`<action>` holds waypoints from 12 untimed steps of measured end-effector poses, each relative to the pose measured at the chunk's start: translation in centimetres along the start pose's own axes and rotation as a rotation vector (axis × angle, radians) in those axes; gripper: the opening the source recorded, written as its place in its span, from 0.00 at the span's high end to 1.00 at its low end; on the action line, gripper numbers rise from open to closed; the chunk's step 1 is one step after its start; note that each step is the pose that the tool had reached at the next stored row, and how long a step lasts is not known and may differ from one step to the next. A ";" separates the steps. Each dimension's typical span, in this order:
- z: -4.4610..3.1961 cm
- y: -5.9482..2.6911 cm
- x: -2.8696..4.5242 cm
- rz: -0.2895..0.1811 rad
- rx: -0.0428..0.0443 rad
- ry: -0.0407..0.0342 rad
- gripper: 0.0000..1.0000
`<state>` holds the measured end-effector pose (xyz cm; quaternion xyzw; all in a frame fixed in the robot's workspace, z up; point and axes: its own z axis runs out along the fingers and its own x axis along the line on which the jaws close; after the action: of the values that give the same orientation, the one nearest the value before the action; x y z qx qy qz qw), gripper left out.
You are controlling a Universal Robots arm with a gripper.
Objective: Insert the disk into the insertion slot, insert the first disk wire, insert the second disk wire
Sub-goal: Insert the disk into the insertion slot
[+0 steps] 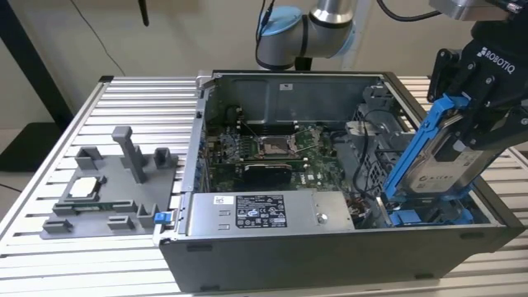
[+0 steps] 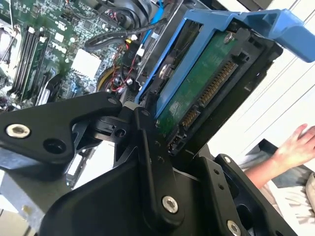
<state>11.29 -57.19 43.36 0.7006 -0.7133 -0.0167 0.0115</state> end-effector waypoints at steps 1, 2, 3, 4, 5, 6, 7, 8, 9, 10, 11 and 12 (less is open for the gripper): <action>0.12 -0.12 0.00 0.000 -0.0001 -0.0011 1.00; 0.26 -0.22 0.00 0.000 -0.0001 -0.0020 1.00; 0.40 -0.32 0.01 0.000 -0.0003 -0.0025 1.00; 0.55 -0.43 0.04 0.000 -0.0010 -0.0027 1.00; 0.70 -0.51 0.06 0.000 -0.0016 -0.0030 1.00; 0.85 -0.55 0.09 0.000 -0.0021 -0.0032 1.00; 1.04 -0.56 0.10 0.000 -0.0023 -0.0034 1.00; 1.22 -0.57 0.10 0.000 -0.0024 -0.0034 1.00; 1.38 -0.58 0.10 0.000 -0.0024 -0.0036 1.00; 1.52 -0.60 0.10 0.000 -0.0025 -0.0037 1.00; 1.66 -0.63 0.11 0.000 -0.0028 -0.0039 1.00; 1.78 -0.66 0.11 0.000 -0.0029 -0.0040 1.00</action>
<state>11.87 -57.30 41.55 0.7006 -0.7132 -0.0192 0.0111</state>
